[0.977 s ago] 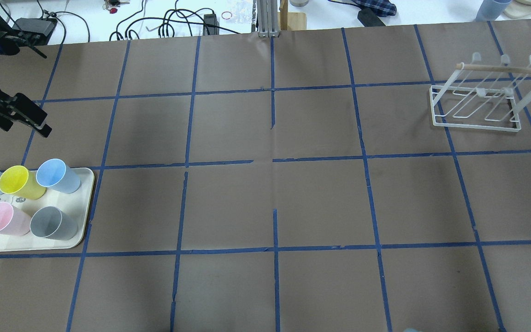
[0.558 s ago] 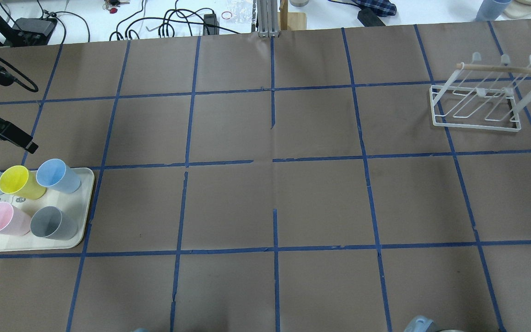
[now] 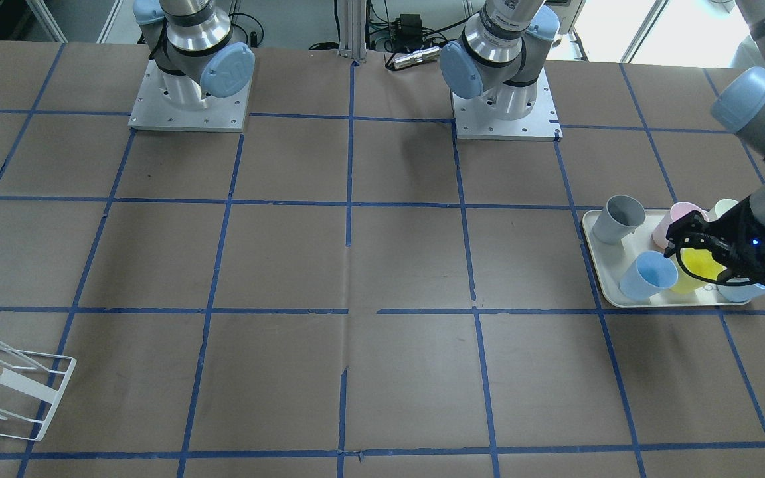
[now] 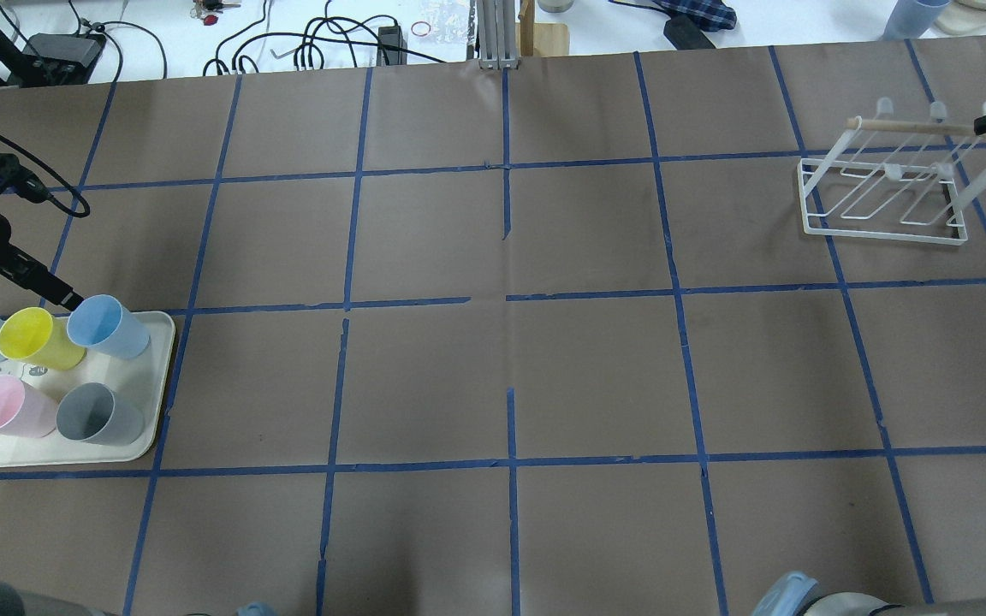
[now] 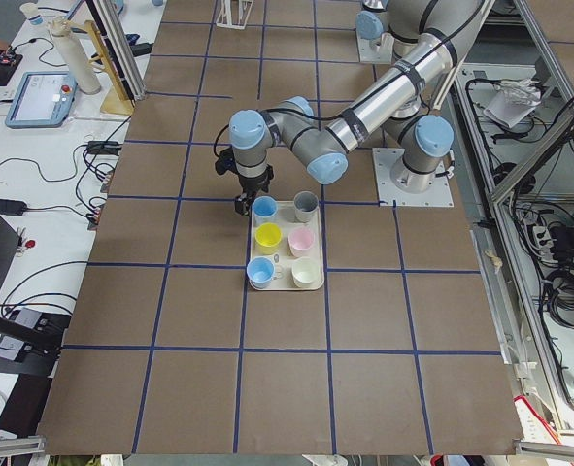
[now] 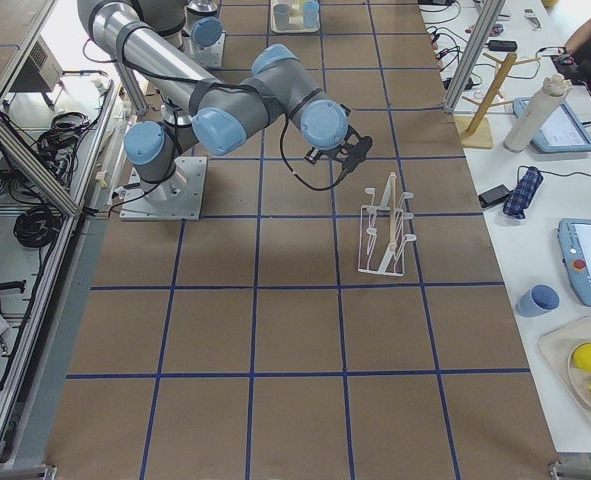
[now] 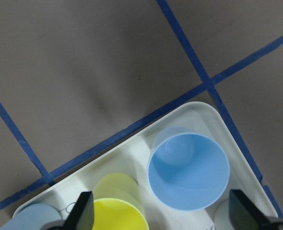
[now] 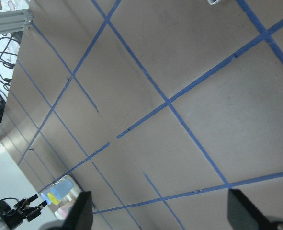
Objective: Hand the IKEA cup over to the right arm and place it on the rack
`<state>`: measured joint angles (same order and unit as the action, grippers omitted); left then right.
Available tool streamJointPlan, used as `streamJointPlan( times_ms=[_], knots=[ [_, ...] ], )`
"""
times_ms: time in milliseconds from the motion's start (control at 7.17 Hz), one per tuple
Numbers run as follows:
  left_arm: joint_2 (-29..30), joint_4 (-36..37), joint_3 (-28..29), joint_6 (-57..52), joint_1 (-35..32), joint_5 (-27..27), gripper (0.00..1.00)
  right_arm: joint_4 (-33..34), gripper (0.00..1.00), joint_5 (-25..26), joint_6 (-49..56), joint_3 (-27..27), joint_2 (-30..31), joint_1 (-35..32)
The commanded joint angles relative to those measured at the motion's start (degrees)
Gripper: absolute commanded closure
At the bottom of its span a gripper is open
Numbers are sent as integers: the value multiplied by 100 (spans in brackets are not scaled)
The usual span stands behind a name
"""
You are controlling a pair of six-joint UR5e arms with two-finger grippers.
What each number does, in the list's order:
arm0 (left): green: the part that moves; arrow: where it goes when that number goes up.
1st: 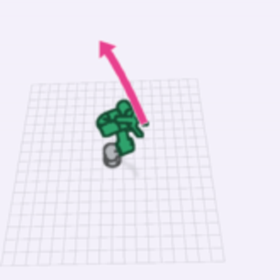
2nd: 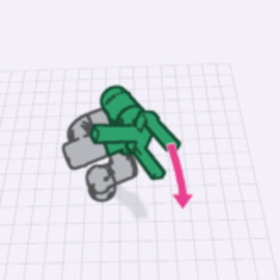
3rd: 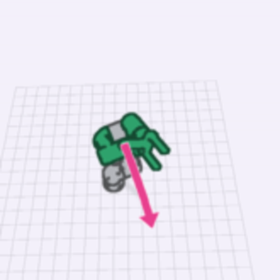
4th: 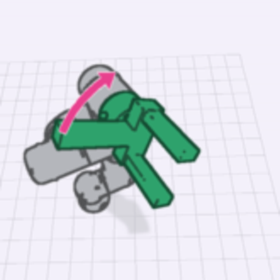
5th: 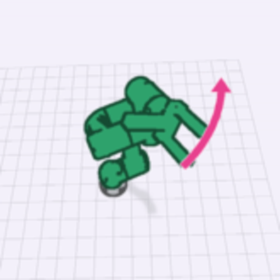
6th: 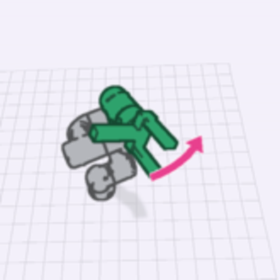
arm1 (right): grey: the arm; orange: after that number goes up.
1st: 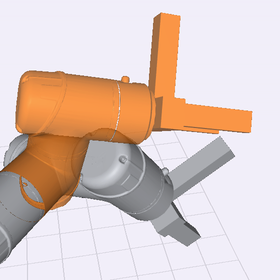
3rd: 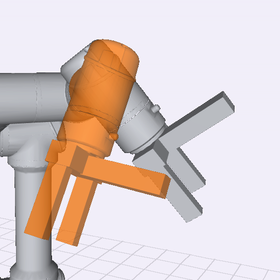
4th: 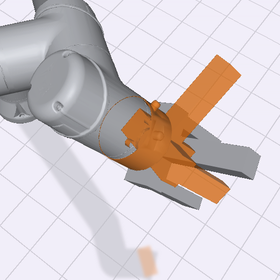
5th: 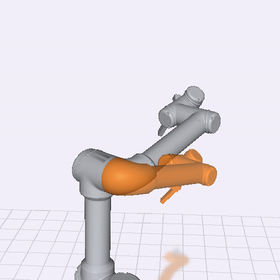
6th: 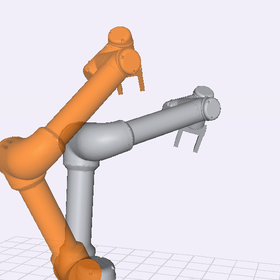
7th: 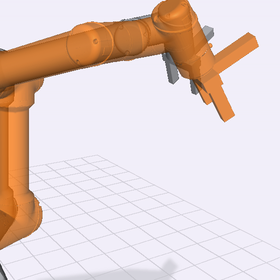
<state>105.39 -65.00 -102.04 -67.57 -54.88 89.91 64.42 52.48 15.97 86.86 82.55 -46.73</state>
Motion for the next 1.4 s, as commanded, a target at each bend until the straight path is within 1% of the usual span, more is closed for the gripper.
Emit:
streamJointPlan(
  times_ms=[0, 140, 279, 419, 558, 698, 837, 977, 1116, 1256],
  knots=[
    [261, 5, -1, -160, 3, 44, 0, -1050, 0, -728, 877, 86, -204, -64],
    [349, 14, 34, -160, 3, 166, 0, -1089, 0, -791, 969, 86, -196, -143],
    [411, 14, 35, -160, 3, 168, 0, -1089, 0, -1297, 1030, 86, -135, -492],
    [499, 75, 43, -160, 3, 168, 0, -1089, 0, -1650, 1092, 77, -143, -948],
    [569, 84, 52, -151, 3, 168, 0, -1089, 0, -2201, 1153, 68, -99, -1257],
    [622, 76, 70, -151, 3, 168, 8, -1089, 0, -2599, 1250, 68, -73, -1390],
    [658, 75, 70, -151, 3, 176, 30, -1080, 0, -2942, 1529, 51, 84, -1531],
    [675, 75, 61, -151, 3, 159, 65, -1089, 0, -3415, 1541, 60, 268, -1837],
    [693, 75, 61, -169, -5, 150, 91, -1115, 0, -3481, 1541, 77, 340, -2092],
    [684, 67, 61, -160, -14, 124, 100, -1359, 0, -3577, 1532, 77, 340, -2138]
  ],
)
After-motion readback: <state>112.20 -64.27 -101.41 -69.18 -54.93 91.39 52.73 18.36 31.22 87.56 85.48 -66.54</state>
